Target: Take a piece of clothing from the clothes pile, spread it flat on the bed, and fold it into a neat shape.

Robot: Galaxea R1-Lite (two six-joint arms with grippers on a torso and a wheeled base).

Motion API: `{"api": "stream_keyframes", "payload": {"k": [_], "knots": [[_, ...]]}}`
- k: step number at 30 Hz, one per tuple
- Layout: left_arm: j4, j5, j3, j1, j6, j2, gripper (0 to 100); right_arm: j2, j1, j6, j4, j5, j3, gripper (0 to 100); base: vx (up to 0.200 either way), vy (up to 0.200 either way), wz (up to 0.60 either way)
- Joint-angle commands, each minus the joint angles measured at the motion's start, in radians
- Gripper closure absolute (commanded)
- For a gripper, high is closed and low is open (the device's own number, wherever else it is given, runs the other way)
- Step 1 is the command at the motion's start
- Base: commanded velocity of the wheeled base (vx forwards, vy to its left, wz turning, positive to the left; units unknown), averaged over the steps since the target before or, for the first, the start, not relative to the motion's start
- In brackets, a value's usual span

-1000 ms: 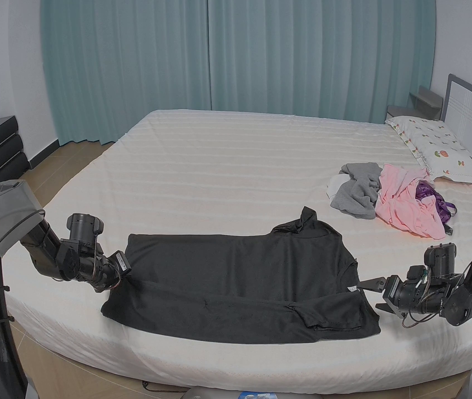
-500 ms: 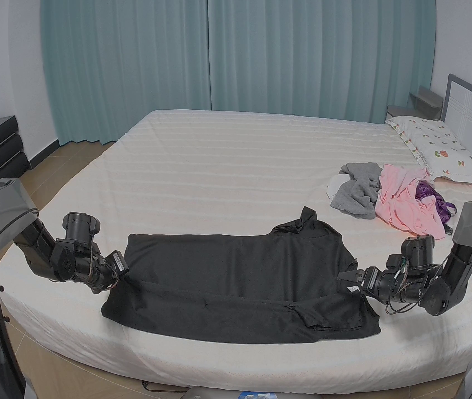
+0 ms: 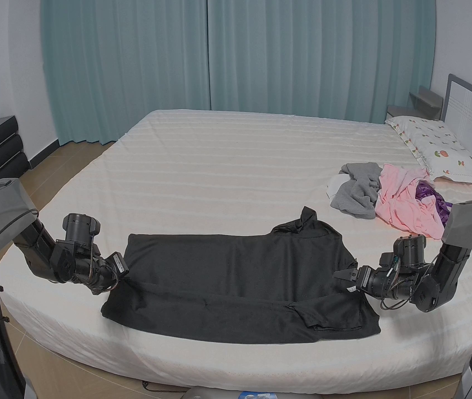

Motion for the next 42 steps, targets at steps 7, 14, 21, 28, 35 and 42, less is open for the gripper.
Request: {"api": "stream_keyframes", "payload": {"k": [7, 14, 21, 28, 35, 42], "knots": [[0.0, 0.0, 0.001, 0.002, -0.001, -0.002, 100, 0.038, -0.005, -0.052, -0.002, 0.001, 0.014, 0, 0.0, 0.0, 0.0], [0.0, 0.0, 0.008, 0.0, 0.001, -0.01, 100, 0.042, -0.013, -0.092, -0.002, 0.0, 0.039, 100, 0.0, 0.0, 0.0], [0.0, 0.002, 0.018, 0.0, 0.004, -0.039, 100, 0.015, -0.022, -0.118, -0.016, -0.014, 0.069, 100, 0.0, 0.0, 0.0], [0.0, 0.002, 0.068, 0.015, 0.007, -0.086, 100, -0.097, -0.045, -0.101, -0.019, -0.005, 0.129, 100, 0.0, 0.0, 0.0], [0.0, 0.002, 0.127, 0.034, 0.007, -0.151, 100, -0.195, -0.054, -0.101, -0.021, 0.007, 0.218, 100, 0.0, 0.0, 0.0], [0.0, 0.0, 0.199, 0.041, 0.009, -0.231, 100, -0.303, -0.06, -0.101, -0.019, 0.042, 0.299, 100, 0.0, 0.0, 0.0]]}}
